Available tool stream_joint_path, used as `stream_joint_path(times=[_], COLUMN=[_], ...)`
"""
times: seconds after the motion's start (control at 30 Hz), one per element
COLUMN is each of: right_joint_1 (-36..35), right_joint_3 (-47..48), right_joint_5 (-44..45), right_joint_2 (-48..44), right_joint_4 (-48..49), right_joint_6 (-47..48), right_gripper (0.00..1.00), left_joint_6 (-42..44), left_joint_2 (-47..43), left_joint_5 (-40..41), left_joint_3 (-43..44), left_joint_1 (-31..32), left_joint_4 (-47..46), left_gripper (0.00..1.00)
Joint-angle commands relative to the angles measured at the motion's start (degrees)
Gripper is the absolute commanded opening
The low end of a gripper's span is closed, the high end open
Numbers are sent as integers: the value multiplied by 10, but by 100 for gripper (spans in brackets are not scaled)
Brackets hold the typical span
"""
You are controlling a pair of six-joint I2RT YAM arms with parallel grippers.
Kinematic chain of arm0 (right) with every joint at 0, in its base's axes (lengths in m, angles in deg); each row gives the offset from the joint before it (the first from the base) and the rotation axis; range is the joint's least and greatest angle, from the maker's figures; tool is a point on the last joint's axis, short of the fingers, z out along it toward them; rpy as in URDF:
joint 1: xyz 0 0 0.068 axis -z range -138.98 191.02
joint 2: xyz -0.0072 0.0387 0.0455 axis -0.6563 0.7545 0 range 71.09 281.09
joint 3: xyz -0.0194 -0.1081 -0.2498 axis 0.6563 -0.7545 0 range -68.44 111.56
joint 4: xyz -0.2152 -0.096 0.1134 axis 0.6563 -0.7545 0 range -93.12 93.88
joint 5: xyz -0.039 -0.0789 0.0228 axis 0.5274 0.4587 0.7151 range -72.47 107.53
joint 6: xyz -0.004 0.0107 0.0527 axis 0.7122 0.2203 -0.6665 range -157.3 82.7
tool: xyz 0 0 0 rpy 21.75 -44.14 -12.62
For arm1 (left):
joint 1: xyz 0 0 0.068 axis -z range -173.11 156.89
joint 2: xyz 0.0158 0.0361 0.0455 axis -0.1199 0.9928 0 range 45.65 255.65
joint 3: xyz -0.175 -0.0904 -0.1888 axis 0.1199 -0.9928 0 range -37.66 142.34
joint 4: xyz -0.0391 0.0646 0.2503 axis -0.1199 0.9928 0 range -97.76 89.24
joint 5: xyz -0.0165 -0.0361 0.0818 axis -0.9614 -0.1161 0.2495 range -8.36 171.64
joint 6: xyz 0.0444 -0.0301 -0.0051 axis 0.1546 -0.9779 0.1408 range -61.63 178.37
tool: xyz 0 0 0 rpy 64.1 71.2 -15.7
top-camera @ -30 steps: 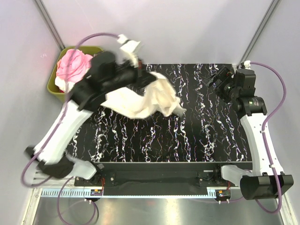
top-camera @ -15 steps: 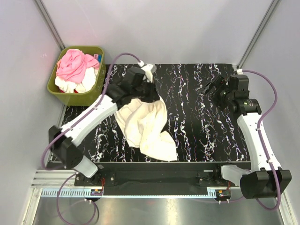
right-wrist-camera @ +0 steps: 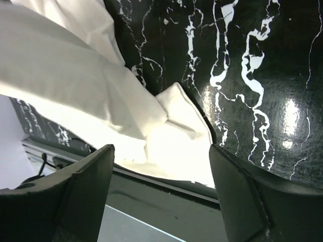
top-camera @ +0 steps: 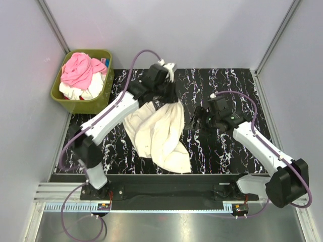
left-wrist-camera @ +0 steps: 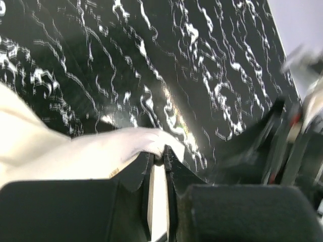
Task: Fold and stack the t-shirts
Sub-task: Move the tshirt to the center of the board, then flatten the tshirt out
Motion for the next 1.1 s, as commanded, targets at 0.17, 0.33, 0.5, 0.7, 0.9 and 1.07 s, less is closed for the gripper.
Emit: stream_joint_path(times=[0.17,0.33,0.5,0.7,0.9,1.07], right_joint_1=[-13,-13,-16,-51,-51,-100], right_joint_3=[-4,-5,-14,-81,-72,-38], right_joint_5=[47,107,112,86,78,84], right_joint_2=[-2,-16,-38,-35,-9,44], right_joint_4=[-3,-38,-39,-18,11,6], right_joint_6=[14,1,11,-20,-23,-28], right_gripper=[81,84,84,83,80,75], left_joint_6=[-18,-137,-106,-69,-1,11], left_joint_2=[277,288,325,186,79,-39], left_joint_5=[-45,-153,-206,-152,-73,-38], left_joint_3=[456,367,435,258,127,-38], left_joint_1=[-18,-34,-27,-76,-93,-95], left_joint_4=[99,-147,-117,-108,-16,-26], left_gripper=[11,28,78,87,83,82])
